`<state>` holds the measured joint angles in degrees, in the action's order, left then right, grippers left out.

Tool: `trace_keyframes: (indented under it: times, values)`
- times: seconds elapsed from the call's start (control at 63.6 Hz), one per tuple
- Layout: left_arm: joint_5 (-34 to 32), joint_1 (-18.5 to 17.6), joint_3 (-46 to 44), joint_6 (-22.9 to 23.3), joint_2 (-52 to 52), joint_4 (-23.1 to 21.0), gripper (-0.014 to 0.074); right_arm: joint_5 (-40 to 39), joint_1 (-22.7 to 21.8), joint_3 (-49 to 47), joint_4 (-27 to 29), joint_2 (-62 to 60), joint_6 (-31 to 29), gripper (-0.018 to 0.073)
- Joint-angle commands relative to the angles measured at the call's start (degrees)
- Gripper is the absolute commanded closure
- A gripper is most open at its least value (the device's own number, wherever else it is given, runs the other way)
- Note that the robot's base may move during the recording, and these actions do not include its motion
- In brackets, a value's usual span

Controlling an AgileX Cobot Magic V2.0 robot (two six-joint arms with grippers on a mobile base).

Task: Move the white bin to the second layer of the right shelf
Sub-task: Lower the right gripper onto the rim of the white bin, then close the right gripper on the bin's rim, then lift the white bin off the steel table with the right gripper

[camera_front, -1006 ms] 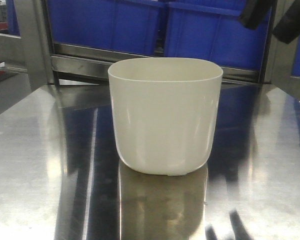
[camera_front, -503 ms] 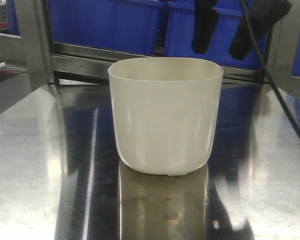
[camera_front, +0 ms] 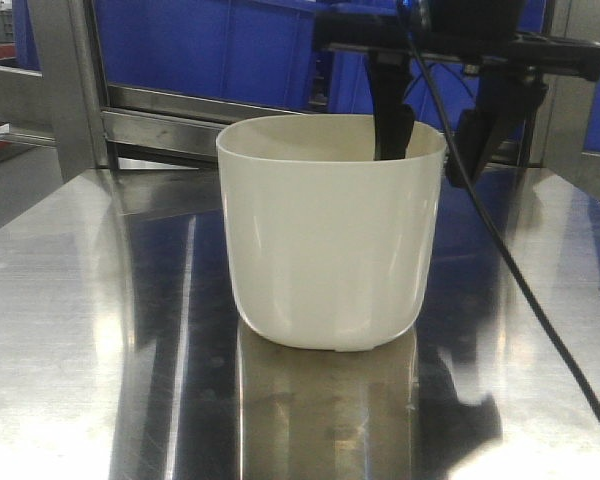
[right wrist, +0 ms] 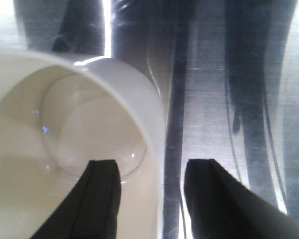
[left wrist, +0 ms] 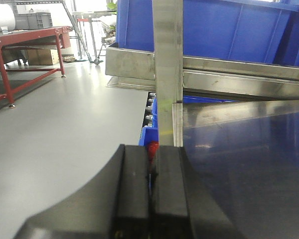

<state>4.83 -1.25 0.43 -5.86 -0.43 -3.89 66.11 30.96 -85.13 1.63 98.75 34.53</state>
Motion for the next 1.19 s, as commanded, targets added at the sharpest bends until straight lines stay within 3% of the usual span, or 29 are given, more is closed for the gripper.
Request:
trace_keyframes:
  times: [0.0, 0.299, 0.534, 0.959, 1.179]
  values:
    - [-4.83, 0.01, 2.11, 0.15, -0.91, -0.35, 0.0512, -0.88, -0.1, -1.86, -0.88, -1.98, 0.57, 0.0144]
    - [-4.83, 0.01, 2.11, 0.15, -0.91, -0.35, 0.0512, -0.27, -0.1, -1.68, -1.63, -1.74, 0.57, 0.0151]
    - [-4.83, 0.01, 2.11, 0.15, -0.91, -0.35, 0.0512, 0.16, -0.1, -1.61, -2.06, -1.06, 0.57, 0.0322]
    - [-4.83, 0.01, 2.11, 0.15, -0.91, -0.35, 0.0512, 0.04, -0.1, -1.96, -2.11, -3.52, 0.57, 0.0351]
    - [-4.83, 0.01, 2.11, 0.15, -0.91, -0.35, 0.0512, -0.12, -0.1, -1.96, -2.18, -6.68, 0.57, 0.0494]
